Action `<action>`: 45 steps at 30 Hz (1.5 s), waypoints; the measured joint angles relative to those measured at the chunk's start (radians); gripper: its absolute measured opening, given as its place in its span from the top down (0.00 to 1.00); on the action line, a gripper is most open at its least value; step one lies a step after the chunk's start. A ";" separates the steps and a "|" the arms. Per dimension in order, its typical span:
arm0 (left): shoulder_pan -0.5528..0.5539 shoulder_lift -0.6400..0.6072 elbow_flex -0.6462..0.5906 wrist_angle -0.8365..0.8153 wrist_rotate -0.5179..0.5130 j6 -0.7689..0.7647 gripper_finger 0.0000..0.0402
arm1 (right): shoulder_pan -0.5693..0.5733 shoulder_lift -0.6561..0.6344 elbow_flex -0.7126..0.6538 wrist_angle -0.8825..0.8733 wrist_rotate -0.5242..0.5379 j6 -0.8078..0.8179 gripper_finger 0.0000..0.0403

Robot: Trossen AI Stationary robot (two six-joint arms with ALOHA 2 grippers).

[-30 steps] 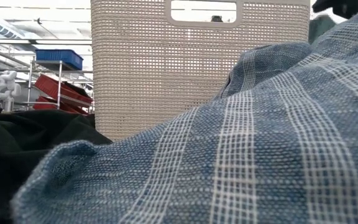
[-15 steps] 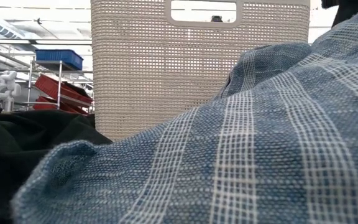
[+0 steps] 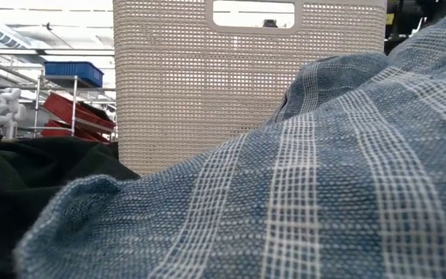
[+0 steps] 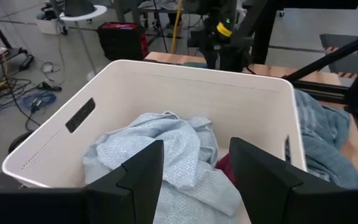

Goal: Sort clothes
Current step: Put the green patterned shirt into the laundry bin

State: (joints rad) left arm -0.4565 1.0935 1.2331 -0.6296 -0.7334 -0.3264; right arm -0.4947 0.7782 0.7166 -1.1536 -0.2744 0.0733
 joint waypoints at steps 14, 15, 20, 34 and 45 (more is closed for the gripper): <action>0.078 0.000 0.000 0.001 0.051 0.000 0.52 | 0.143 0.227 0.000 0.074 0.197 0.073 0.65; 0.078 0.000 0.000 0.001 0.054 0.000 0.52 | 0.148 0.243 0.000 0.077 0.195 0.073 0.69; 0.077 0.000 0.000 0.001 0.057 0.018 0.52 | 0.173 0.287 0.000 0.079 0.161 0.067 0.96; 0.077 0.021 -0.001 0.044 0.093 0.048 0.52 | 0.231 0.162 0.246 -0.077 0.015 0.099 1.00; 0.059 0.177 -0.001 0.549 0.473 0.316 0.52 | 0.273 0.007 0.633 -0.123 -0.049 0.172 1.00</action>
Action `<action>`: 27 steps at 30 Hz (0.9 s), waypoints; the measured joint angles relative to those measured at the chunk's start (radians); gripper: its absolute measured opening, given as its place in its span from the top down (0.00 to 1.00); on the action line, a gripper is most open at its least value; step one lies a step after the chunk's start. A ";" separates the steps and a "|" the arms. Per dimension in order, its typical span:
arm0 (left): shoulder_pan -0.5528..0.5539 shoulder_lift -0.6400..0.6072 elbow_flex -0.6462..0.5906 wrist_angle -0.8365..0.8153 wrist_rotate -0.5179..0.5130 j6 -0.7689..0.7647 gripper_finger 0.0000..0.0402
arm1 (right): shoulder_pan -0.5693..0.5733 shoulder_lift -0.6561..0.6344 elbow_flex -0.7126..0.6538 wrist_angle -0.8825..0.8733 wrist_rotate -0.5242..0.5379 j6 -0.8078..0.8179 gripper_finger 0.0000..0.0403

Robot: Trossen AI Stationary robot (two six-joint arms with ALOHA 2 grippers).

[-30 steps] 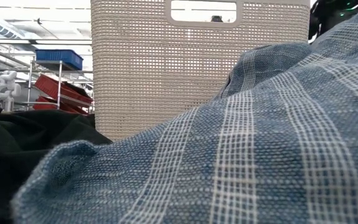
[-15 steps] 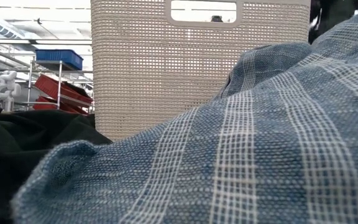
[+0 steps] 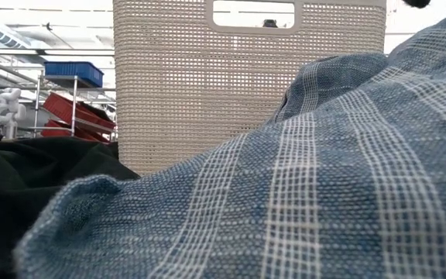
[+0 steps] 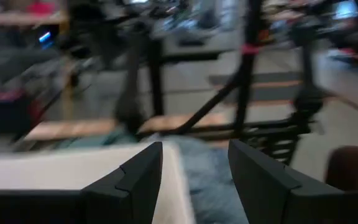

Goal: Sort clothes
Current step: Put the green patterned shirt into the laundry bin

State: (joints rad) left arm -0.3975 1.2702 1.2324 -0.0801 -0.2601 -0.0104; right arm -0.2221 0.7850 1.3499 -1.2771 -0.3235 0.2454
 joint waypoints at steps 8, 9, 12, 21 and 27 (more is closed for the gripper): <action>-0.009 0.084 0.000 0.060 0.065 0.018 0.52 | 0.029 -0.050 -0.144 -0.011 0.010 0.054 0.95; -0.009 0.087 0.000 0.061 0.066 0.017 0.52 | 0.029 -0.051 -0.183 -0.004 0.010 0.050 0.93; -0.010 0.092 0.000 0.064 0.067 -0.005 0.52 | 0.029 -0.046 -0.319 0.042 0.010 0.027 0.83; -0.063 0.094 0.000 0.074 0.066 -0.028 0.52 | 0.029 0.063 -0.551 0.144 0.010 -0.033 0.51; -0.097 0.137 0.000 0.122 0.039 -0.007 0.52 | 0.044 0.154 -0.552 0.183 0.169 -0.026 0.46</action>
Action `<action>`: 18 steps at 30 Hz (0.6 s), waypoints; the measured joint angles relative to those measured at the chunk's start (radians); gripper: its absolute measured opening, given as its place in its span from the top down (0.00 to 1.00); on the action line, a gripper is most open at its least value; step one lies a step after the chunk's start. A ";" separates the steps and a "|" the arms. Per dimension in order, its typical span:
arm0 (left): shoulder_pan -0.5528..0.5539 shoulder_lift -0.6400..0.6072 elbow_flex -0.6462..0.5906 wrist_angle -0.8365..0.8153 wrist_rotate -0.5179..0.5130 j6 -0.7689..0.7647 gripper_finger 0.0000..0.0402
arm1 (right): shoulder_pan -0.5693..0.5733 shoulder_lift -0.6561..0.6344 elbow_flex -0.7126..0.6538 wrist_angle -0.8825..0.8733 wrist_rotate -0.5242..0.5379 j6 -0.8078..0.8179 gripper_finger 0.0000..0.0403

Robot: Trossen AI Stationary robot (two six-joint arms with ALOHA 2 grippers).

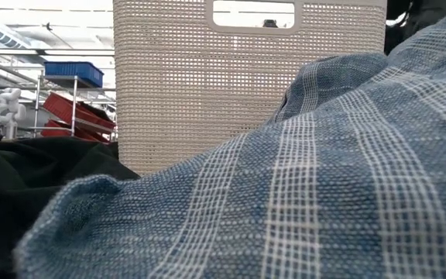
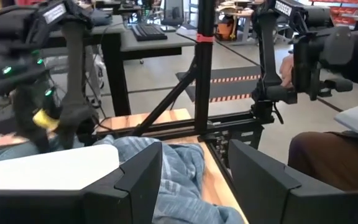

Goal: Sort clothes
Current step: Put the green patterned shirt into the laundry bin

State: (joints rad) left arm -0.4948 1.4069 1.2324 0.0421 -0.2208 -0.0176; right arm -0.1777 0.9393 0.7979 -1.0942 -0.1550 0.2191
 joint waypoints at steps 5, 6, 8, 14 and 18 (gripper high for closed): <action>-0.012 0.054 0.000 0.043 -0.007 0.025 0.52 | 0.059 0.086 0.000 0.053 0.084 0.006 0.46; -0.012 0.064 0.000 0.046 -0.012 0.025 0.52 | 0.072 0.105 0.000 0.051 0.115 0.012 0.46; -0.014 0.079 0.000 0.047 -0.017 0.025 0.52 | 0.094 0.144 0.000 0.045 0.201 0.028 0.46; -0.015 0.096 0.000 0.050 -0.019 0.034 0.52 | 0.122 0.250 0.000 0.044 0.289 0.081 0.47; -0.014 0.095 0.000 0.054 -0.019 0.057 0.52 | 0.121 0.289 0.000 0.042 0.279 0.112 0.57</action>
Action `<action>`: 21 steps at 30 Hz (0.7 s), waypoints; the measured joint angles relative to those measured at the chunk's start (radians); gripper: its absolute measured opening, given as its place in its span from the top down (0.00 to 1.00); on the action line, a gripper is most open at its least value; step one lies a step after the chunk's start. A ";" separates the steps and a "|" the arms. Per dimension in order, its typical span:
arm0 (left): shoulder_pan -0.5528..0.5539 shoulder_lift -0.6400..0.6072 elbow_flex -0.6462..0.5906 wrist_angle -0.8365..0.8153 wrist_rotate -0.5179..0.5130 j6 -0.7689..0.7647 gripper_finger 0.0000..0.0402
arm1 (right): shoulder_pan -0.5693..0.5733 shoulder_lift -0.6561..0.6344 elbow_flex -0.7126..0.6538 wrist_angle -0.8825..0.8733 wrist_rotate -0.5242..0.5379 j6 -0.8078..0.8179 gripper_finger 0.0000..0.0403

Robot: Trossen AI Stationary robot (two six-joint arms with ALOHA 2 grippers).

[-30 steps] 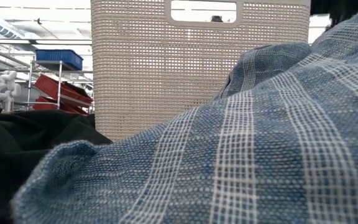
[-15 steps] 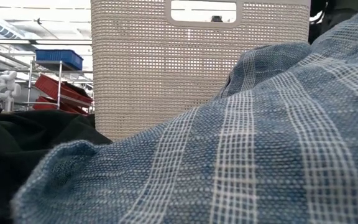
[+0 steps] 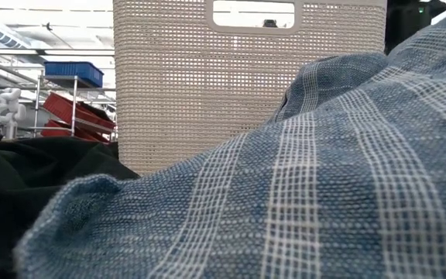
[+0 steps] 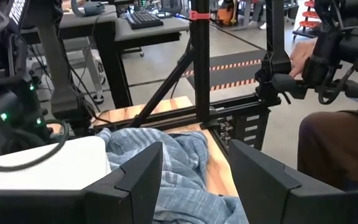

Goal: Sort clothes
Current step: Put the green patterned shirt into the laundry bin

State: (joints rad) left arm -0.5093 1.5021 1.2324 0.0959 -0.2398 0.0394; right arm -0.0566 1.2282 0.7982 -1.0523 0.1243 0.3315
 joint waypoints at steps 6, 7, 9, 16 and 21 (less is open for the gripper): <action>-0.002 0.000 0.000 -0.002 0.000 0.000 0.52 | 0.000 -0.003 0.000 -0.012 -0.065 0.002 0.95; -0.002 0.000 0.000 -0.001 0.000 0.000 0.52 | 0.000 -0.015 0.000 -0.020 -0.075 0.002 0.97; -0.002 0.000 0.000 -0.002 0.000 0.000 0.52 | 0.000 -0.041 0.014 -0.056 -0.078 0.016 0.98; -0.002 0.000 0.000 0.002 0.000 0.000 0.52 | 0.000 -0.203 0.173 -0.218 -0.041 0.048 1.00; -0.002 0.001 0.000 0.025 0.000 0.002 0.52 | 0.000 -0.344 0.324 -0.213 -0.017 0.064 1.00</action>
State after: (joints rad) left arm -0.5110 1.5029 1.2324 0.1209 -0.2394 0.0414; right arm -0.0566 0.8842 1.1219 -1.2651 0.1070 0.3958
